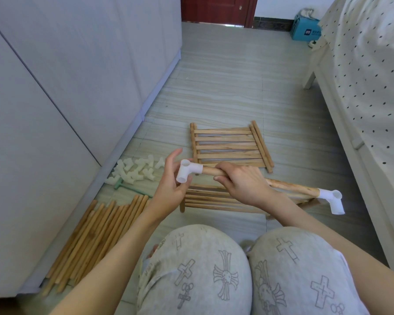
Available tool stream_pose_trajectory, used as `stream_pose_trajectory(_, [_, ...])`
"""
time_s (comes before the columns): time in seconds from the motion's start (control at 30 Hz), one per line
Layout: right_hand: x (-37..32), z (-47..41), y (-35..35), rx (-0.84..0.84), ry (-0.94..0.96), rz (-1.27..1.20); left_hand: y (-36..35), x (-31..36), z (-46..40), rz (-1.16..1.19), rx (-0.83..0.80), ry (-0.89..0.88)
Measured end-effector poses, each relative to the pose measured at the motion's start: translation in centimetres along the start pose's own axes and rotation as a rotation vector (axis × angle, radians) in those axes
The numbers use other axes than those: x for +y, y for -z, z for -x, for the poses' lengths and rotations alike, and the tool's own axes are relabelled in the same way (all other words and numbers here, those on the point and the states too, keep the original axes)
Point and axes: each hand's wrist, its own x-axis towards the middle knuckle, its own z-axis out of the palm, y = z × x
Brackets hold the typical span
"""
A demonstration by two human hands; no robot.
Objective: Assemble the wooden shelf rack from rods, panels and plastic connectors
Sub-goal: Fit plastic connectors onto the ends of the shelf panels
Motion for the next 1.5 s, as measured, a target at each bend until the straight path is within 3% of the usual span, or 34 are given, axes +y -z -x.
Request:
stream_pose_trajectory(0.23, [0.3, 0.2, 2.8, 0.043, -0.113, -0.154, 0.8, 1.3, -0.2, -0.090, -0.091, 0.087])
stream_pose_trajectory(0.43, [1.4, 1.0, 6.2, 0.070, -0.194, -0.617, 0.2, 6.2, -2.8, -0.140, -0.039, -0.042])
stream_pose_trajectory(0.53, [1.7, 2.5, 7.3, 0.095, -0.234, -0.960, -0.9, 8.0, -3.7, -0.204, -0.048, -0.091])
stream_pose_trajectory(0.7, [0.9, 2.3, 7.8, 0.229, -0.305, -1.213, -3.5, 9.8, -5.1, -0.523, -0.111, -0.223])
stream_pose_trajectory(0.8, [1.2, 1.8, 7.8, 0.167, -0.402, -1.215, -4.7, 9.8, -5.1, -0.630, -0.198, -0.266])
stream_pose_trajectory(0.9, [1.8, 1.9, 6.6, 0.227, -0.505, -1.318, -5.3, 9.4, -4.9, -0.668, -0.213, -0.265])
stream_pose_trajectory(1.07, [3.3, 1.8, 5.6, 0.259, -0.455, -1.329, -6.6, 8.7, -5.8, -0.716, -0.220, -0.272])
stream_pose_trajectory(1.3, [7.0, 2.8, 1.8, 0.235, -0.671, -1.295, -9.6, 5.9, -7.7, -0.969, -0.461, -0.279])
stream_pose_trajectory(1.5, [7.1, 2.4, -0.5, 0.350, -0.751, -1.251, -10.6, 3.9, -7.7, -1.094, -0.389, -0.412])
